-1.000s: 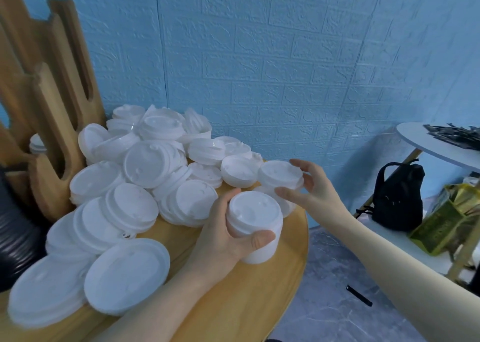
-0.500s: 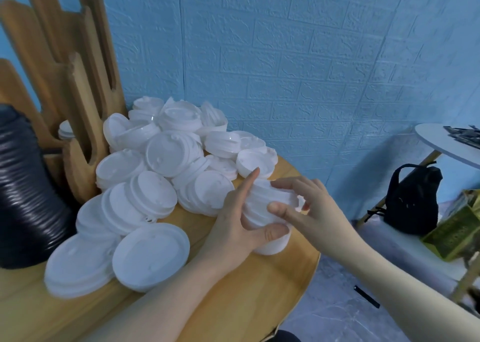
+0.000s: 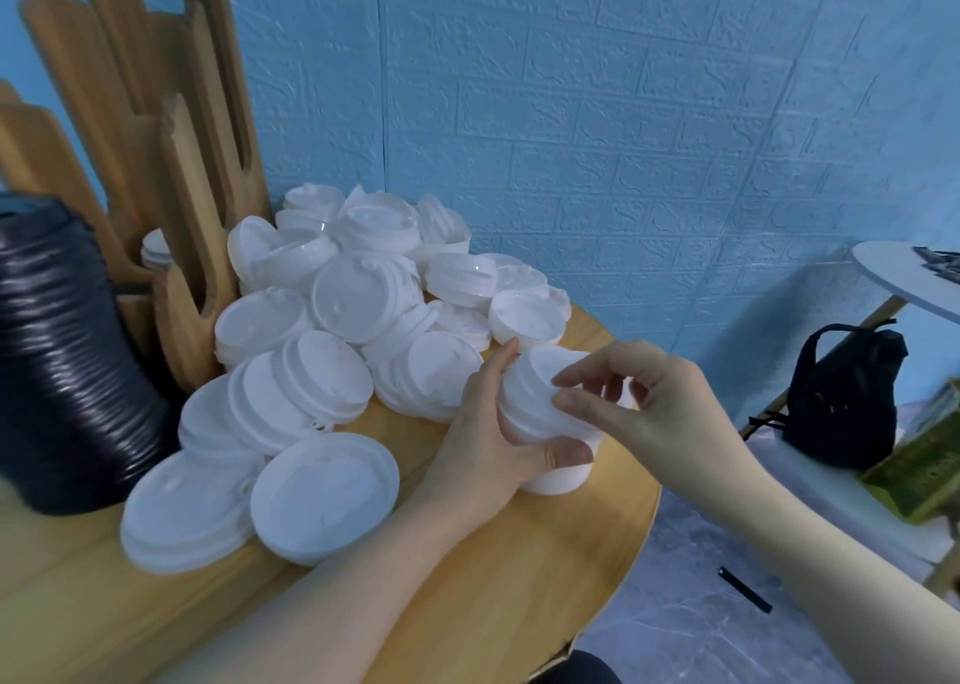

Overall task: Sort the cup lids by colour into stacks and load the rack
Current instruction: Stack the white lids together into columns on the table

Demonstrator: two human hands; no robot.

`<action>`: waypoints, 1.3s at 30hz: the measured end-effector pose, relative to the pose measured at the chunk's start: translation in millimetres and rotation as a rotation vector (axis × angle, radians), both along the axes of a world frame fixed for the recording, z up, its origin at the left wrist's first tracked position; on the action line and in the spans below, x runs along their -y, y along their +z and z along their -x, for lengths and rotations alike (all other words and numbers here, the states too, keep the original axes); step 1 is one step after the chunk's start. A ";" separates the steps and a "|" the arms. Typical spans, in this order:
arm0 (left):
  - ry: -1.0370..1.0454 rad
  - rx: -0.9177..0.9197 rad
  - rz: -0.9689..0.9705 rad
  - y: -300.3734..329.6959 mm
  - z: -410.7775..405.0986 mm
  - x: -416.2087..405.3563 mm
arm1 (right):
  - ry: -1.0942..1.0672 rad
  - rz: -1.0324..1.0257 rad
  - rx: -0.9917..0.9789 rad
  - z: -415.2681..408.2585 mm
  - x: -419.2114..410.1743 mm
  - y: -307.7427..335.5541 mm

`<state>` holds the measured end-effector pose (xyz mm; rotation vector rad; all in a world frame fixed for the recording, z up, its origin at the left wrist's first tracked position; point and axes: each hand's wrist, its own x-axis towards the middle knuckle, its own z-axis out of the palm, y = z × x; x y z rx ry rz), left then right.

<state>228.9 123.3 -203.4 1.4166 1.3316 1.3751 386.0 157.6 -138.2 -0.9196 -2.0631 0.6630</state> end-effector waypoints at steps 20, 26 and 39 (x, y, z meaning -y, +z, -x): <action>0.023 0.010 -0.026 0.7 -0.1 1.2 | 0.235 0.248 0.241 -7.1 -25.1 2.7; 0.025 -0.057 -0.013 1.1 -0.6 1.9 | 0.130 0.209 0.295 2.0 -21.1 -0.4; 0.039 -0.001 -0.032 2.8 1.2 2.1 | 0.041 0.236 0.042 -41.6 -45.9 -32.6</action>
